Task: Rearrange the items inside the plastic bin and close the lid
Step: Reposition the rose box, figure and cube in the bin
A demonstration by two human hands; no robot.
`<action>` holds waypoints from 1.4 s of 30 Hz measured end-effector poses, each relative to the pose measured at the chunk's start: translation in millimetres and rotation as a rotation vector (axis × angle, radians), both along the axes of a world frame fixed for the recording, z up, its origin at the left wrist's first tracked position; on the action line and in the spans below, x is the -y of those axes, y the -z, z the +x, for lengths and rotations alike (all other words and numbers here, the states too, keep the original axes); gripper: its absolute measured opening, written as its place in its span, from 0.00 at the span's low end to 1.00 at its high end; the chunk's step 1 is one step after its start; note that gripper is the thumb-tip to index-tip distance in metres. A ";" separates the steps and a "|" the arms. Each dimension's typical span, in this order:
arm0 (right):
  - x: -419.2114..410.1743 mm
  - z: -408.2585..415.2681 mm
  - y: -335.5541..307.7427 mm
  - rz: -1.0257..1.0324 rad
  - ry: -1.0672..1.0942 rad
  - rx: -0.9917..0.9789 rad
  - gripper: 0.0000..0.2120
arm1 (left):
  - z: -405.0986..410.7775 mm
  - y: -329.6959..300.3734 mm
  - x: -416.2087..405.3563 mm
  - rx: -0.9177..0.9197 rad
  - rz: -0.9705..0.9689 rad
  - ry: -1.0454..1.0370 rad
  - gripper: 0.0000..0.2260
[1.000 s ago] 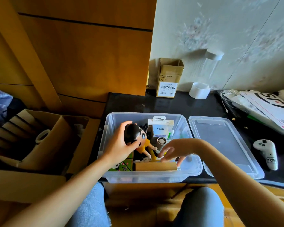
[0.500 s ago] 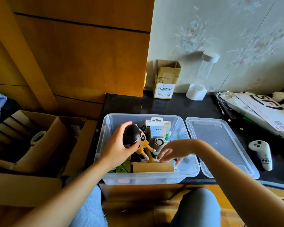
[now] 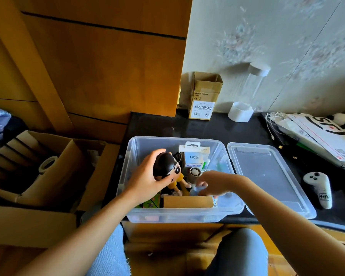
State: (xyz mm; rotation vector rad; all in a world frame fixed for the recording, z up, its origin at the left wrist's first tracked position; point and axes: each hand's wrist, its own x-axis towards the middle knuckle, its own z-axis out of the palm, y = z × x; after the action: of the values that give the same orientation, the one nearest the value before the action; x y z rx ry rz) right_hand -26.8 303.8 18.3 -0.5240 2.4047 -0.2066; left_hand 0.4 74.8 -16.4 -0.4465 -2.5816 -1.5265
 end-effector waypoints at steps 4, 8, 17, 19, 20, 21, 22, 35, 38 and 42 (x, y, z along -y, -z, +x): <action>-12.9 6.0 0.3 -0.075 0.051 -0.215 0.18 | 0.2 -0.8 -0.4 -0.007 0.011 0.028 0.29; -26.0 5.8 -11.9 -0.295 0.254 -0.477 0.05 | -3.4 -4.0 1.3 0.012 0.089 0.036 0.28; -19.2 -15.3 -19.9 -0.569 0.501 -0.675 0.04 | -5.9 -20.5 -11.9 0.097 -0.027 0.178 0.23; -15.6 -23.8 -22.4 -0.677 0.568 -0.656 0.04 | -2.0 -19.5 -17.6 0.163 -0.071 0.222 0.23; -13.4 -28.2 -23.5 -0.738 0.600 -0.635 0.06 | -0.5 -19.1 -20.2 0.207 -0.118 0.256 0.23; -10.9 -31.8 -24.7 -0.787 0.624 -0.606 0.07 | 0.2 -18.7 -22.4 0.247 -0.174 0.292 0.24; -8.3 -34.8 -25.7 -0.822 0.639 -0.580 0.08 | -0.8 -18.2 -24.0 0.277 -0.226 0.324 0.25; 36.5 -60.3 -21.6 -0.978 0.492 -0.105 0.03 | -53.1 -40.1 9.3 0.291 0.157 -0.053 0.20; 58.8 -62.0 -23.1 -0.989 0.439 0.029 0.04 | -56.9 -41.2 14.2 0.187 0.145 -0.032 0.09; 77.4 -69.1 -19.8 -0.876 0.451 -0.008 0.15 | -58.1 -35.1 28.5 0.007 0.113 -0.296 0.04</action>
State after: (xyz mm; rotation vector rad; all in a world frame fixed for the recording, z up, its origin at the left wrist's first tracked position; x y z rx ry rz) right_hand -95.9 226.4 38.1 -0.3283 2.3136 -1.4839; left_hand -57.6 46.3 18.7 -0.0440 -2.4165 -1.5560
